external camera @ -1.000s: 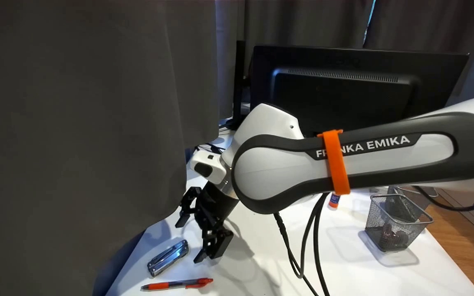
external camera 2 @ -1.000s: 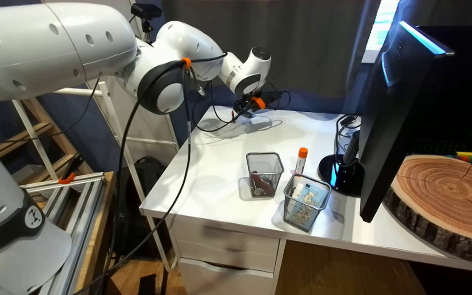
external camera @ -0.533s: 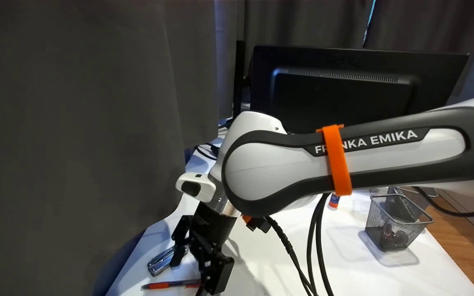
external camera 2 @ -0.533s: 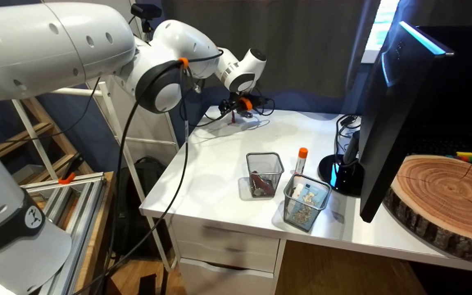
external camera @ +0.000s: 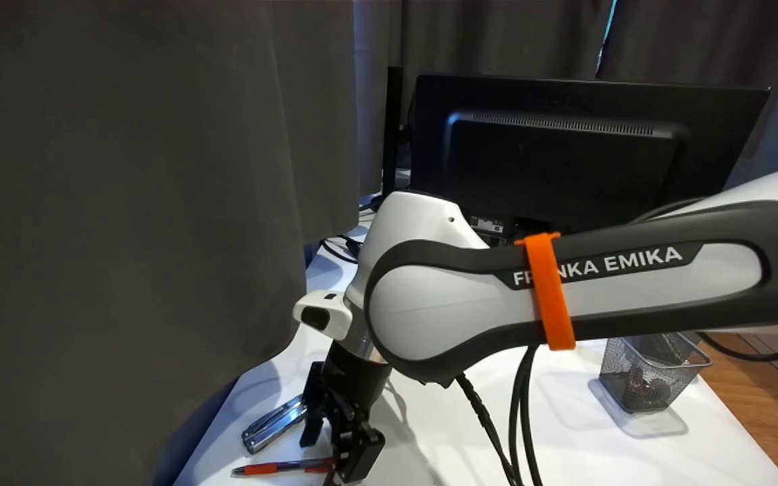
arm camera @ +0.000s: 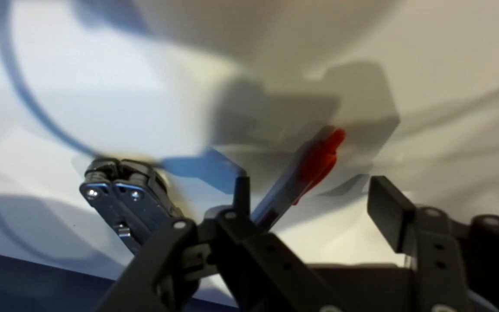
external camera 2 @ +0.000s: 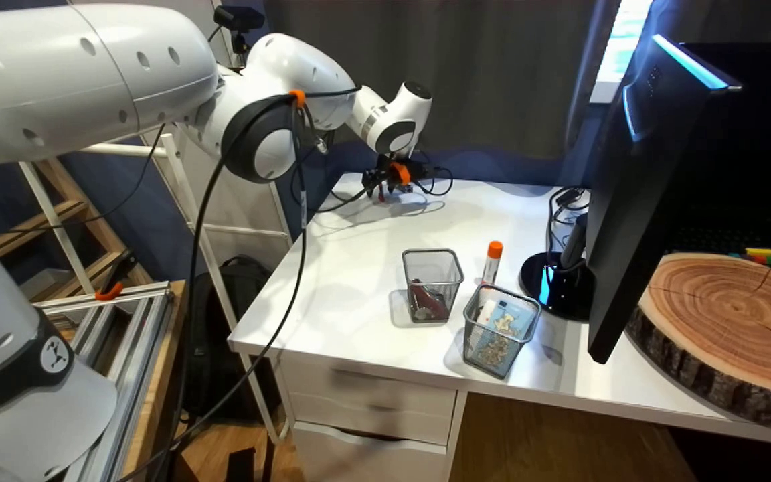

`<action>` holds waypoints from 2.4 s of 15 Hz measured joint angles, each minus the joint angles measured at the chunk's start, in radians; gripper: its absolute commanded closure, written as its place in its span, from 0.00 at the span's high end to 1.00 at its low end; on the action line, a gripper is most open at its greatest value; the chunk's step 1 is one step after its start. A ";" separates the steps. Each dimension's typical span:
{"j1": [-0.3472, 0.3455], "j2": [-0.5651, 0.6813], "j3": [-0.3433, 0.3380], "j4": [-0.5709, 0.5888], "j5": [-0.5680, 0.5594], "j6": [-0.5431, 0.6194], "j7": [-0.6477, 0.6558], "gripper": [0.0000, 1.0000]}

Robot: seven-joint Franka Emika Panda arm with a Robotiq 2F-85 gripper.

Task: Put the pen in the basket on the left

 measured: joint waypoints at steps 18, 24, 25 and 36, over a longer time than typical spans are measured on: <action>-0.028 -0.067 -0.080 -0.005 -0.062 -0.145 0.202 0.04; -0.032 -0.225 -0.187 -0.074 -0.083 -0.329 0.455 0.16; -0.032 -0.246 -0.194 -0.087 -0.085 -0.341 0.470 0.16; -0.036 -0.392 -0.339 -0.196 -0.199 -0.562 0.520 0.04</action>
